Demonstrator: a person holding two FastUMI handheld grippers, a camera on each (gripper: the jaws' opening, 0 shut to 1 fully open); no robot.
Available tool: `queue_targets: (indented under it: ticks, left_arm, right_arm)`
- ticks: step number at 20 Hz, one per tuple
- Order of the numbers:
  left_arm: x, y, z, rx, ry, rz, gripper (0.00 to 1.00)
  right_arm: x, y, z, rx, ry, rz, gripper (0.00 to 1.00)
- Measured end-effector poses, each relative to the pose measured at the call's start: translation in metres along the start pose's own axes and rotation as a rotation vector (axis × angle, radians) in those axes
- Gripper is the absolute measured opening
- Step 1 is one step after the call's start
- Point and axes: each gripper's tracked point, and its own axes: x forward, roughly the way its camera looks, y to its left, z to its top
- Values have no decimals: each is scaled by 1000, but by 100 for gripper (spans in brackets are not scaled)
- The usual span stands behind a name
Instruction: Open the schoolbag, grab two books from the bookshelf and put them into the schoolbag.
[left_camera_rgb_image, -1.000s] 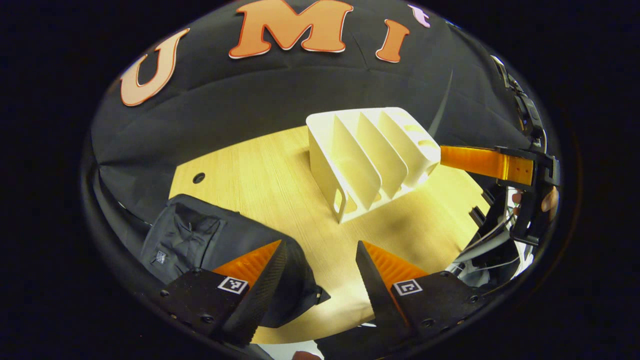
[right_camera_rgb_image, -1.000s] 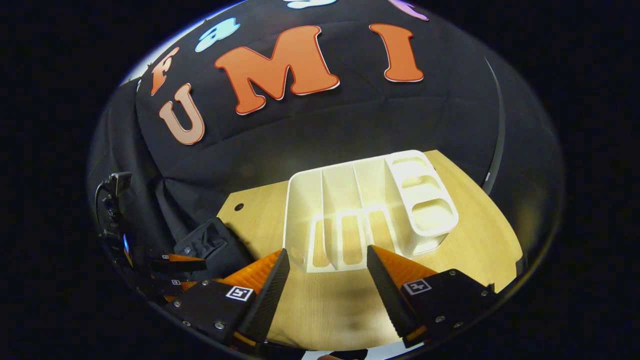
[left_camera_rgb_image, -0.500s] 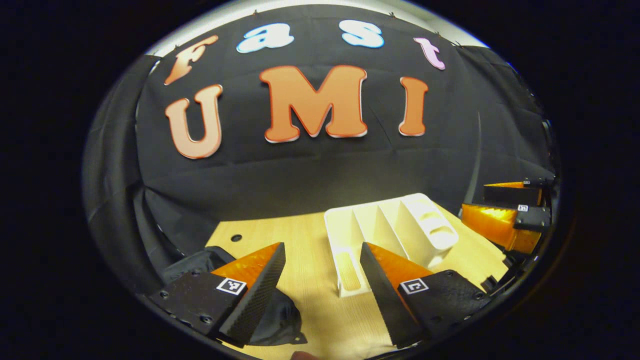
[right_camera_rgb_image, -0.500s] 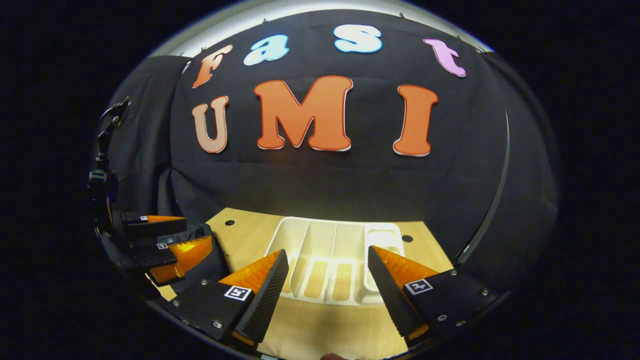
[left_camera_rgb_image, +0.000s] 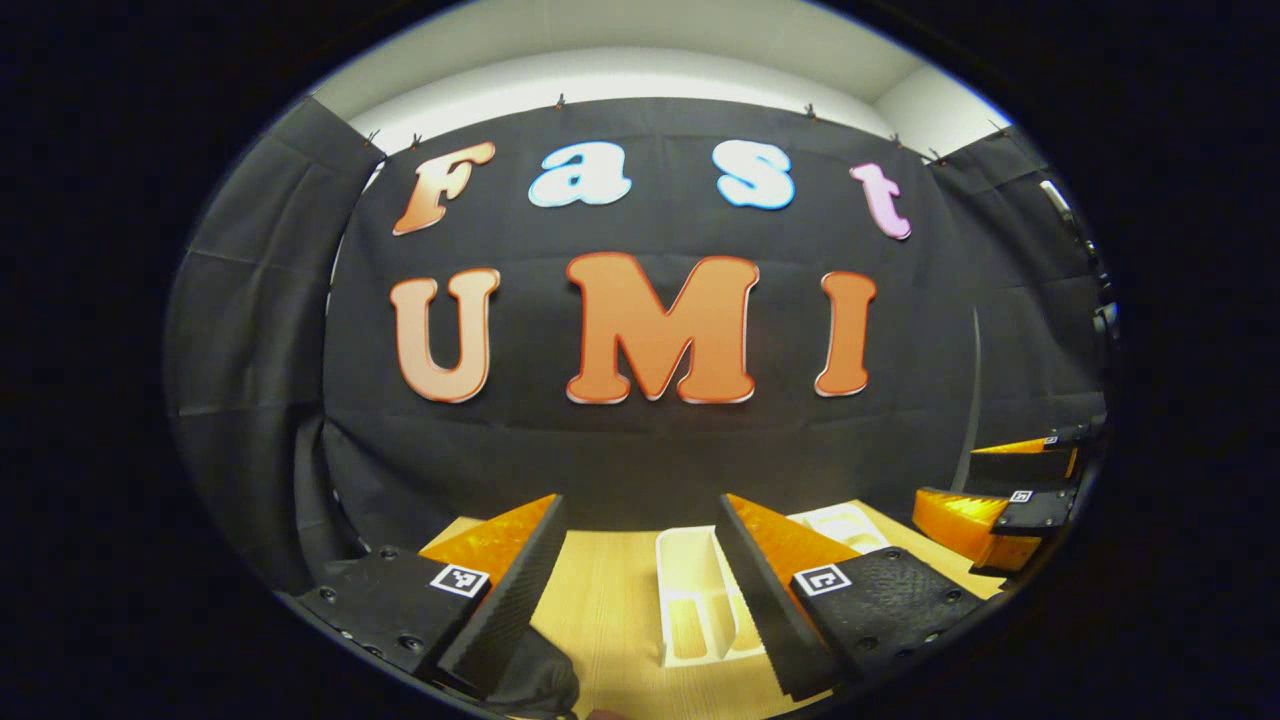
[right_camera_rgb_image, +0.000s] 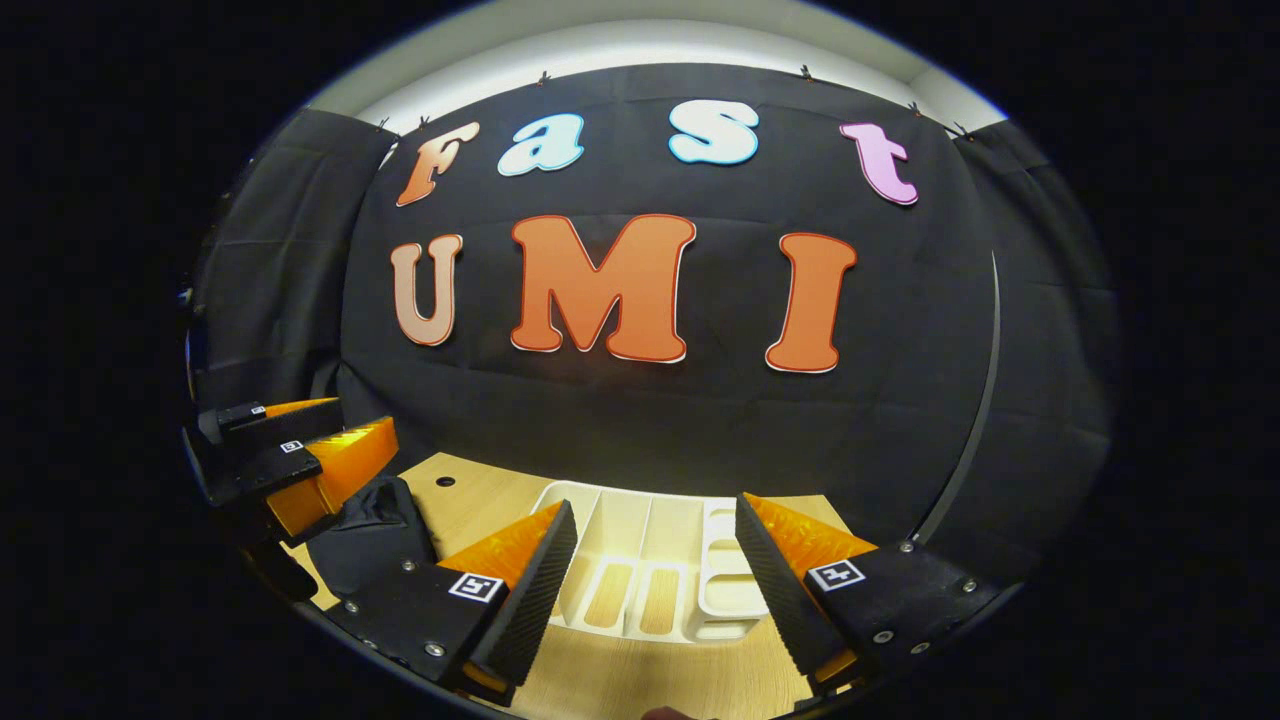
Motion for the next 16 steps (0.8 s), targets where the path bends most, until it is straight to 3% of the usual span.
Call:
queue_targets:
  ticks: [5, 16]
  left_arm:
    - [-4, -8, 6, 35, -37, -43, 94]
    - [-1, -14, 6, 44, -34, -83, 94]
  right_arm:
    - [-8, -4, 0, -4, -51, -23, 94]
    - [-10, 14, -13, -1, -43, -23, 94]
